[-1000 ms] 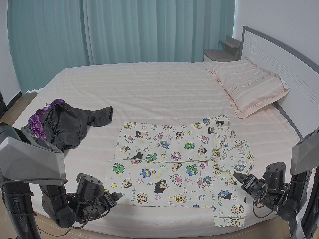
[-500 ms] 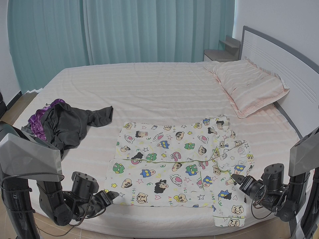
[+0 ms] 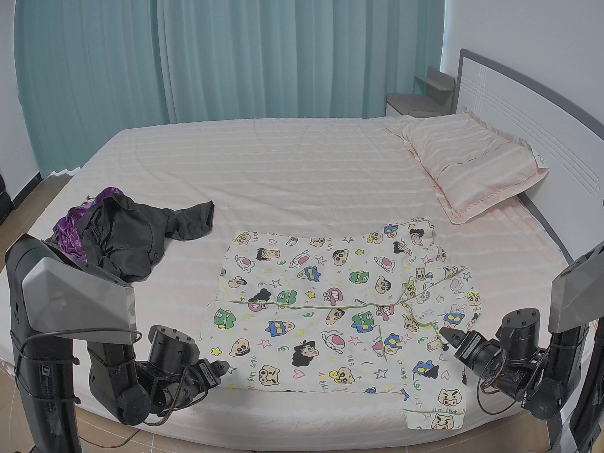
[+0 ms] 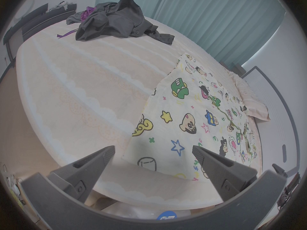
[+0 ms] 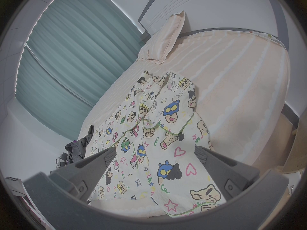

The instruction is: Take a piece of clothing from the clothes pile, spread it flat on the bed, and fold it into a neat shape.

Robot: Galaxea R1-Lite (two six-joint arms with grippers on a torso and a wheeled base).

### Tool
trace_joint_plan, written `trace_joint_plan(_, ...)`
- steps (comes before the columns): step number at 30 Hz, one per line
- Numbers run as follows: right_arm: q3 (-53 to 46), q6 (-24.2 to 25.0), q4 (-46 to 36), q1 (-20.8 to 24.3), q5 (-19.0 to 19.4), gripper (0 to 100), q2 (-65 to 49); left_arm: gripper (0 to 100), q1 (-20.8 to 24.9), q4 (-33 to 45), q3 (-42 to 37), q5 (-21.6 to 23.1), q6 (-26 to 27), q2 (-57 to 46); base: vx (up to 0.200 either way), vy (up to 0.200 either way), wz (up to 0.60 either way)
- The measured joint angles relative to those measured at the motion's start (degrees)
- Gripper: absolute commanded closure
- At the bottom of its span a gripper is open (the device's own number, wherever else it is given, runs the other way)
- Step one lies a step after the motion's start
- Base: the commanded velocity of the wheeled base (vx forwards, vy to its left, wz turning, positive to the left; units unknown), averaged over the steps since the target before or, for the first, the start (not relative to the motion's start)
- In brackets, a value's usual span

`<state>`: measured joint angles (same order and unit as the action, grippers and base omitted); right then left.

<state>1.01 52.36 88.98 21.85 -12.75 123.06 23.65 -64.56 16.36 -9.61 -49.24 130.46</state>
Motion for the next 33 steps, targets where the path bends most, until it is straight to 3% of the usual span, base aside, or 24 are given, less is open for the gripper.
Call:
trace_joint_plan(11,0.00,0.09,0.00,-0.24,0.24,0,-0.11,0,-0.01,0.57,4.22,-0.05,1.67,2.15,0.000,0.000,0.00)
trace_joint_plan(15,0.00,0.11,0.00,-0.40,0.28,0,-0.18,0,0.05,0.65,5.02,-0.07,4.52,2.94,0.000,0.000,0.00)
trace_joint_plan(16,0.00,0.11,0.00,-0.51,0.30,0,-0.21,100,0.02,0.65,5.13,-0.11,4.92,3.17,0.000,0.000,0.00)
trace_joint_plan(33,0.00,0.07,0.00,-1.73,0.61,0,-0.21,100,-0.12,0.35,6.21,-0.18,6.35,4.49,0.000,0.000,0.00)
